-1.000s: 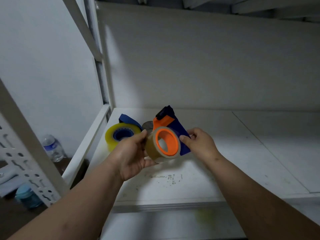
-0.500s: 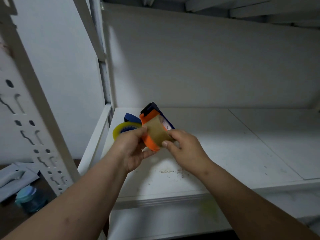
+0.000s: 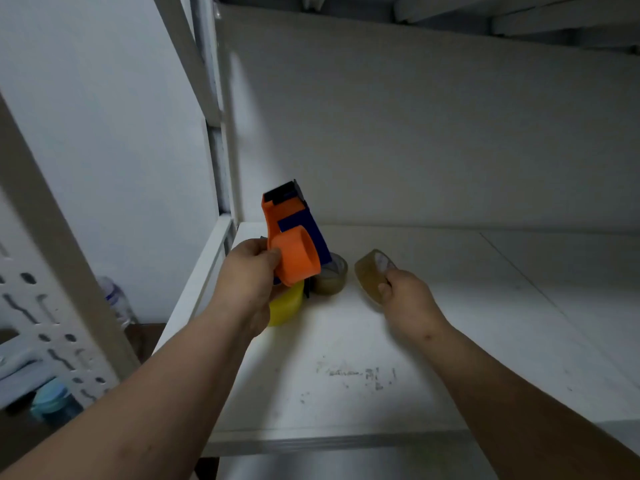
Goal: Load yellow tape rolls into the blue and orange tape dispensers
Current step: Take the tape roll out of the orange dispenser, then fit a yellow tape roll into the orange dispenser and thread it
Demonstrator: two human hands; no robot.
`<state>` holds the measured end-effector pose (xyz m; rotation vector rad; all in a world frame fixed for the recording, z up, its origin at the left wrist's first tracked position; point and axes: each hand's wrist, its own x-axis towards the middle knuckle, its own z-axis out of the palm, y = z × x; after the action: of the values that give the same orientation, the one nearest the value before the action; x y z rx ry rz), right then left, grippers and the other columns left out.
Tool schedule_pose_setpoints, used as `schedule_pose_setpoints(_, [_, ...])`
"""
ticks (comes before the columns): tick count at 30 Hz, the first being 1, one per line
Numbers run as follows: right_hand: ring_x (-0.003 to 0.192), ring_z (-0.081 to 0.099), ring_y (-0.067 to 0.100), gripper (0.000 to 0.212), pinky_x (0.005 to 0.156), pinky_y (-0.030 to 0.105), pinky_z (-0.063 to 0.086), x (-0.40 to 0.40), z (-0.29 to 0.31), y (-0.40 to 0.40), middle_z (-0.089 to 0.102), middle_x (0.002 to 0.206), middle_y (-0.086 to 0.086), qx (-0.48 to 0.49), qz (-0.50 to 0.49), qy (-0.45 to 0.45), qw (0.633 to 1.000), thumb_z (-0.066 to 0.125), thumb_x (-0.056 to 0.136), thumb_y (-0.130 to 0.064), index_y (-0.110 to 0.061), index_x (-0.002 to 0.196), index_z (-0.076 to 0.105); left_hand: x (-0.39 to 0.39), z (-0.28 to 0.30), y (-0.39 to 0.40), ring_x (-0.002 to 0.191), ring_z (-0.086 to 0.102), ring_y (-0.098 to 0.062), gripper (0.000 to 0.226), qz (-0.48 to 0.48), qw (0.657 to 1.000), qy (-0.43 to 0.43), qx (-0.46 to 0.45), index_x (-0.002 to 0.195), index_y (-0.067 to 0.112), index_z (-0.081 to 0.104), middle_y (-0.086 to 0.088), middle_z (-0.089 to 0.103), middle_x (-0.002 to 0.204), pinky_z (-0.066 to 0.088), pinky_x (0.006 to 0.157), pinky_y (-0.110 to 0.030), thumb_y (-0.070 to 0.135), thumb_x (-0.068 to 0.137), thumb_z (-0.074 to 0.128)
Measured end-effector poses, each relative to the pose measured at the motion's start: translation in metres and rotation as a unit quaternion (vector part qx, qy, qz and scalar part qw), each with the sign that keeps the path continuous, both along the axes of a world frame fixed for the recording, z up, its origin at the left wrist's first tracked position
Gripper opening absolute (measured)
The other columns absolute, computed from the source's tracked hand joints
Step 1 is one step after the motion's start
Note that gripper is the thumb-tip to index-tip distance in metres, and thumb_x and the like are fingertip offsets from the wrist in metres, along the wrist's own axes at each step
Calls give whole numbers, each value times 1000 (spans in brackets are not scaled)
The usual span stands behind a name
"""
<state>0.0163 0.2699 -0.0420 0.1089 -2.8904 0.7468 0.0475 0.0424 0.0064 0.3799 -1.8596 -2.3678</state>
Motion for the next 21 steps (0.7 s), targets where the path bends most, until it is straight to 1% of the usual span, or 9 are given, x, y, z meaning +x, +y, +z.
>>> schedule_pose_setpoints(2, [100, 58, 30, 30, 71, 22, 34, -23, -4, 2, 62, 115, 19, 76, 25, -8, 997, 44, 91, -7, 1, 117, 56, -11, 0, 6, 91, 67, -31, 16, 11, 999, 14, -27, 97, 19, 60, -8, 69, 96, 54, 74, -41, 10, 98, 47])
schedule_pose_setpoints(5, [111, 51, 31, 52, 82, 33, 46, -57, -5, 5, 55, 127, 14, 174, 17, -11, 984, 43, 85, -7, -9, 136, 42, -30, 0, 16, 82, 51, -30, 22, 24, 999, 31, -38, 91, 22, 62, -9, 62, 79, 41, 73, -45, 9, 97, 45])
schedule_pose_setpoints(8, [117, 45, 31, 65, 86, 39, 46, -85, -9, 6, 47, 134, 9, 189, -8, -4, 982, 45, 84, -10, -22, 146, 28, -46, 0, 24, 81, 68, -26, 23, 42, 997, 32, -62, 91, 28, 62, -1, 71, 89, 54, 74, -37, 12, 98, 47])
schedule_pose_setpoints(11, [120, 42, 31, 64, 90, 41, 43, -105, -25, 11, 43, 140, 8, 237, 25, -18, 971, 47, 85, -11, -24, 145, 28, -56, -3, 29, 87, 70, -19, 25, 57, 994, 35, -88, 88, 30, 61, 4, 70, 92, 59, 76, -38, 11, 97, 47])
schedule_pose_setpoints(13, [126, 39, 30, 63, 100, 42, 38, -111, -34, 14, 38, 147, 6, 271, 59, -35, 960, 48, 85, -14, -27, 145, 30, -60, -7, 31, 86, 69, -16, 25, 65, 993, 31, -96, 89, 31, 61, 8, 70, 89, 58, 75, -35, 11, 97, 48])
schedule_pose_setpoints(15, [129, 39, 29, 57, 107, 41, 32, -113, -35, 16, 40, 146, 5, 246, 73, -19, 966, 49, 86, -19, -26, 141, 39, -61, -10, 32, 81, 70, -10, 22, 73, 992, 27, -97, 94, 29, 63, 12, 70, 84, 57, 70, -29, 12, 96, 49])
schedule_pose_setpoints(16, [126, 42, 30, 50, 106, 39, 33, -113, -31, 15, 46, 140, 5, 213, 70, 7, 974, 49, 86, -21, -25, 136, 45, -62, -12, 33, 79, 70, -9, 21, 76, 992, 25, -98, 95, 29, 63, 12, 71, 82, 57, 70, -28, 12, 96, 50])
schedule_pose_setpoints(18, [119, 47, 31, 39, 99, 34, 37, -107, -17, 8, 55, 127, 7, 116, 66, 57, 989, 48, 87, -20, -22, 125, 56, -61, -14, 36, 83, 70, -12, 22, 76, 991, 18, -108, 91, 30, 63, 11, 70, 85, 57, 74, -33, 12, 96, 50])
schedule_pose_setpoints(21, [117, 49, 26, 35, 100, 39, 36, -85, 15, -9, 55, 127, 6, -27, 78, 96, 992, 49, 91, -24, -20, 125, 55, -57, -13, 45, 91, 69, -19, 22, 52, 992, 7, -112, 93, 30, 63, 6, 71, 94, 57, 82, -39, 13, 96, 50])
